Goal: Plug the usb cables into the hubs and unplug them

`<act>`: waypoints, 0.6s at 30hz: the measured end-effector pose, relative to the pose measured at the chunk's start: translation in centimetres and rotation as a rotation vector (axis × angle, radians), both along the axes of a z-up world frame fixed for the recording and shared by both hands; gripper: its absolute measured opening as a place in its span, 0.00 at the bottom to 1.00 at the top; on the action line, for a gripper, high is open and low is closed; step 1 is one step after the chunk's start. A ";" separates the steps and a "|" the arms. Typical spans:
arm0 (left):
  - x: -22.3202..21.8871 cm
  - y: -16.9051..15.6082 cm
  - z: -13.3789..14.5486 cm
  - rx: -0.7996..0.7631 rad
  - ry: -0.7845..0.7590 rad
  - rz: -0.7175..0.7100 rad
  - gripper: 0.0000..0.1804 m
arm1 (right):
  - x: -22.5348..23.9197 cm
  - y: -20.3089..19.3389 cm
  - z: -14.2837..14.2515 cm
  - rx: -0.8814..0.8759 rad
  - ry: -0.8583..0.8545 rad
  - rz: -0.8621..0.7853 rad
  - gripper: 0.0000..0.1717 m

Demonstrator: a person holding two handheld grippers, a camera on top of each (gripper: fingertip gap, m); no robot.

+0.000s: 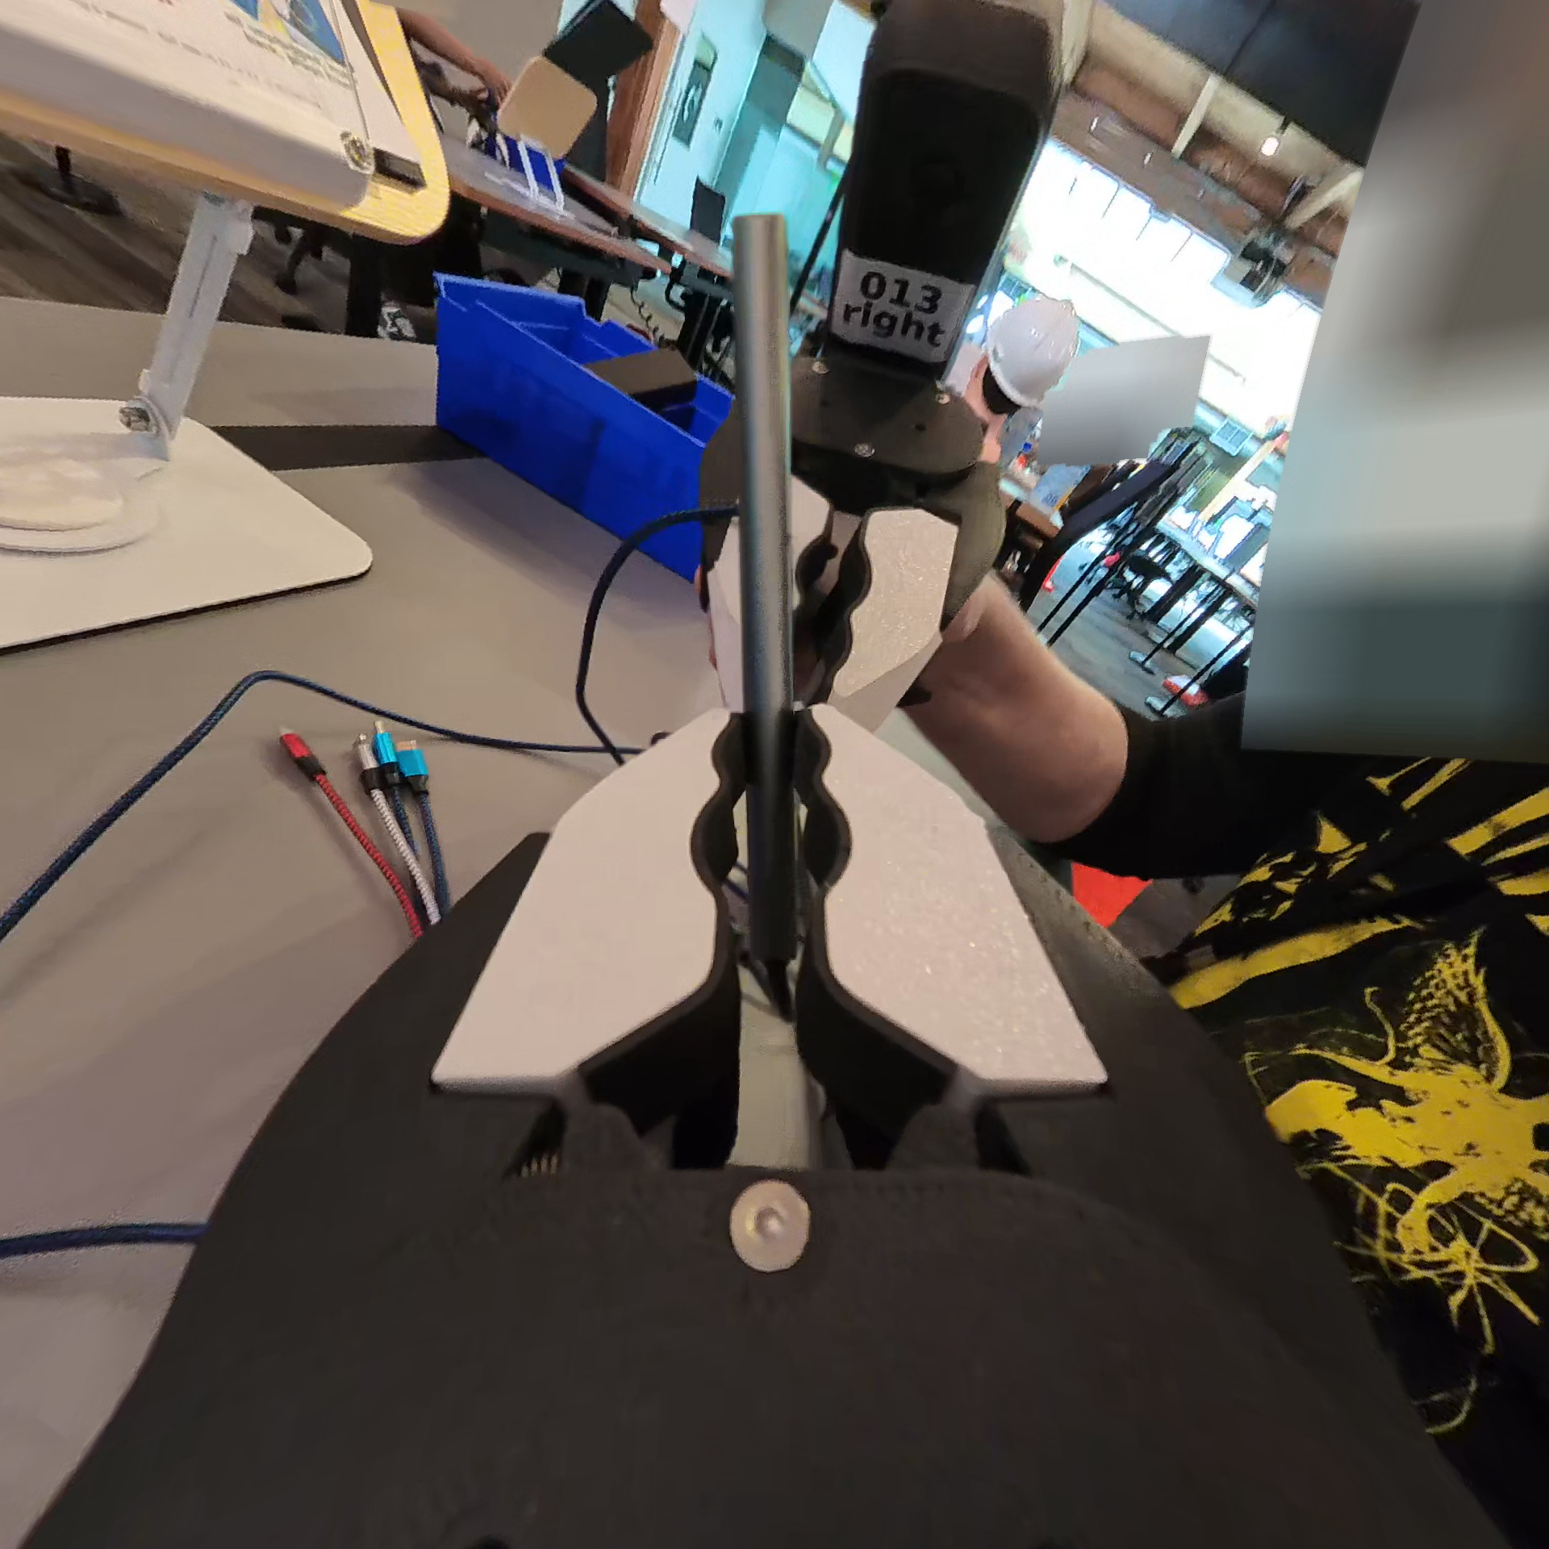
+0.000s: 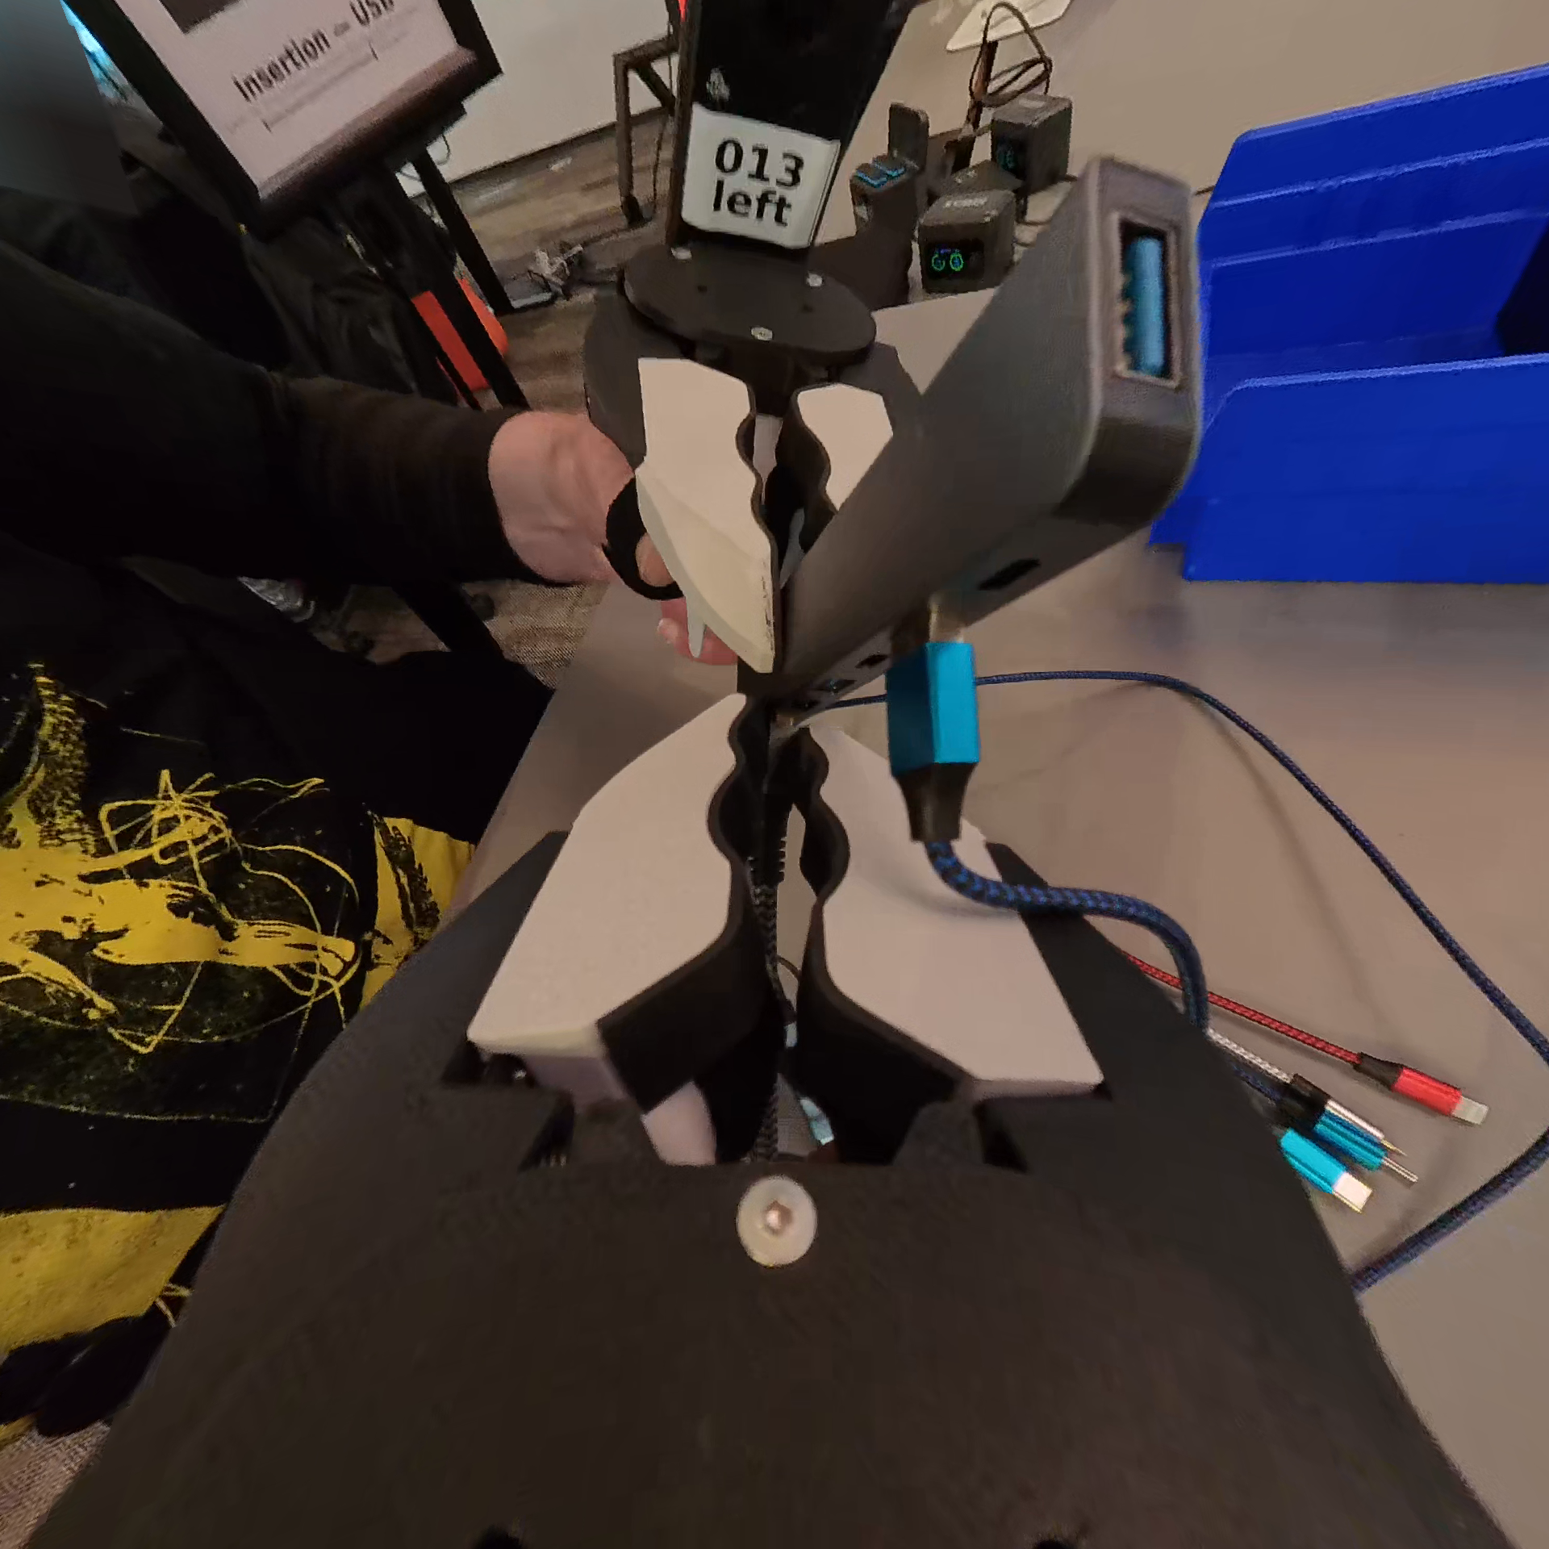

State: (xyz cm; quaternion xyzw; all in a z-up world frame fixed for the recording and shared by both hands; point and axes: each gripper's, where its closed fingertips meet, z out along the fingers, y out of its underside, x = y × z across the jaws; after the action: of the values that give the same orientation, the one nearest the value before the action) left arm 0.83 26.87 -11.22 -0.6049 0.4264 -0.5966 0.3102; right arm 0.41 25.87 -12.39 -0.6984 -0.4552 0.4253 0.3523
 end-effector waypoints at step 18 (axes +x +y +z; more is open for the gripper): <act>0.2 -1.1 1.4 0.148 0.074 -0.039 0.06 | 7.0 -0.4 7.6 0.264 0.034 -0.233 0.40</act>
State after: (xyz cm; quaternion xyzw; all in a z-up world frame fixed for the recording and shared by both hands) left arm 1.00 25.79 -9.82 -0.5934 0.4922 -0.5467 0.3267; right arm 7.39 25.52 -4.80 -0.6870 -0.4170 0.3299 0.4953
